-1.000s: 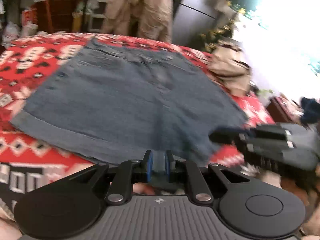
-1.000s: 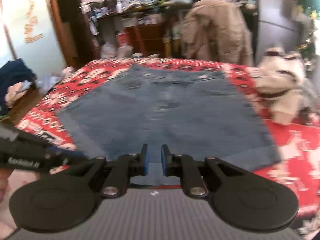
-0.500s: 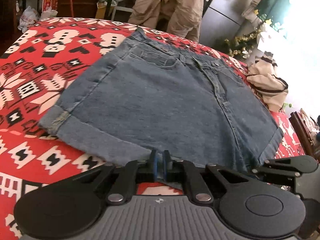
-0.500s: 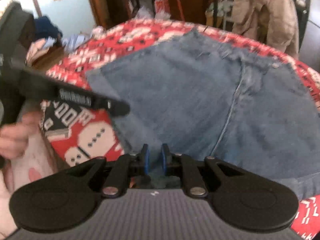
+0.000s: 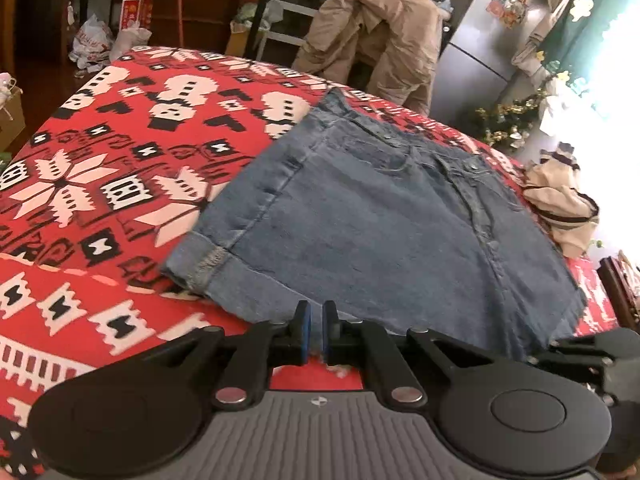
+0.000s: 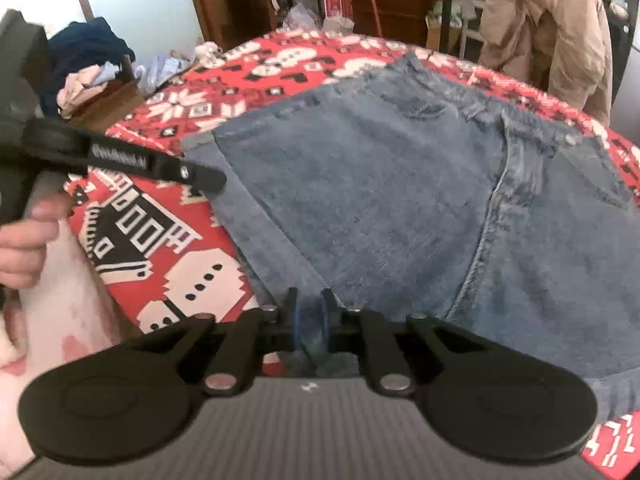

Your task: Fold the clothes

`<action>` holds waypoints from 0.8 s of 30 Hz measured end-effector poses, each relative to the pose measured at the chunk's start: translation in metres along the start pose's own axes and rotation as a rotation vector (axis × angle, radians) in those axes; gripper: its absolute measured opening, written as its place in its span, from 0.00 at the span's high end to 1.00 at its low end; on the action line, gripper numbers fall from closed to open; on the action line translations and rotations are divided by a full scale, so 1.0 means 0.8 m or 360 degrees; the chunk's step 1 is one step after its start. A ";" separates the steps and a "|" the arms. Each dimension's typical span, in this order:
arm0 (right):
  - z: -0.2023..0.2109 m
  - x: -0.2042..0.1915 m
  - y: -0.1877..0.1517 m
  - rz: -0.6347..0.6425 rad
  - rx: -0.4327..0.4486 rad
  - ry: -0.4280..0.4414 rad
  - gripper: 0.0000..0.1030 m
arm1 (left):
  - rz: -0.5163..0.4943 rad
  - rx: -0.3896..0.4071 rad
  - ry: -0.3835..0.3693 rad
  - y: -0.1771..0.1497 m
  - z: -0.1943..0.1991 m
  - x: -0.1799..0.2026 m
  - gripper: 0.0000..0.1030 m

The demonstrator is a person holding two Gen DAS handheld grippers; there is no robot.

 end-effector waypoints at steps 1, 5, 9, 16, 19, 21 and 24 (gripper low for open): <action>0.001 -0.003 -0.002 0.0034 0.0010 -0.0018 0.93 | 0.0011 -0.0008 0.0007 0.001 -0.004 -0.004 0.96; -0.004 -0.010 0.004 0.0075 0.0021 -0.0008 0.93 | 0.0074 0.0006 0.0018 0.007 -0.009 -0.025 0.97; -0.014 -0.016 0.016 0.0080 0.0038 0.0010 0.93 | 0.0116 0.0032 0.0060 0.016 -0.007 -0.045 0.97; -0.032 -0.025 0.038 0.0088 0.0066 0.0042 0.93 | 0.0079 0.0056 0.0098 0.018 -0.005 -0.053 0.97; -0.038 -0.038 0.036 0.0150 0.0071 0.0066 0.92 | 0.0159 0.0045 0.0024 0.022 -0.006 -0.067 0.97; -0.037 -0.050 0.032 0.0202 0.0034 0.0128 0.91 | 0.0142 0.0042 0.0001 0.023 -0.007 -0.068 0.97; -0.030 -0.054 0.041 0.0211 0.0078 0.0134 0.91 | 0.0123 0.0044 -0.0010 0.023 -0.007 -0.068 0.97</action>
Point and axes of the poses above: each gripper's, at about its wrist camera, not at the fingertips, and z roughly against the way its jaws point, x to its right, y to its top, the point moved 5 cm from there along -z, roughly the way its jaws point, and after that the axes turned 6 degrees about y, right-handed, at the moved point
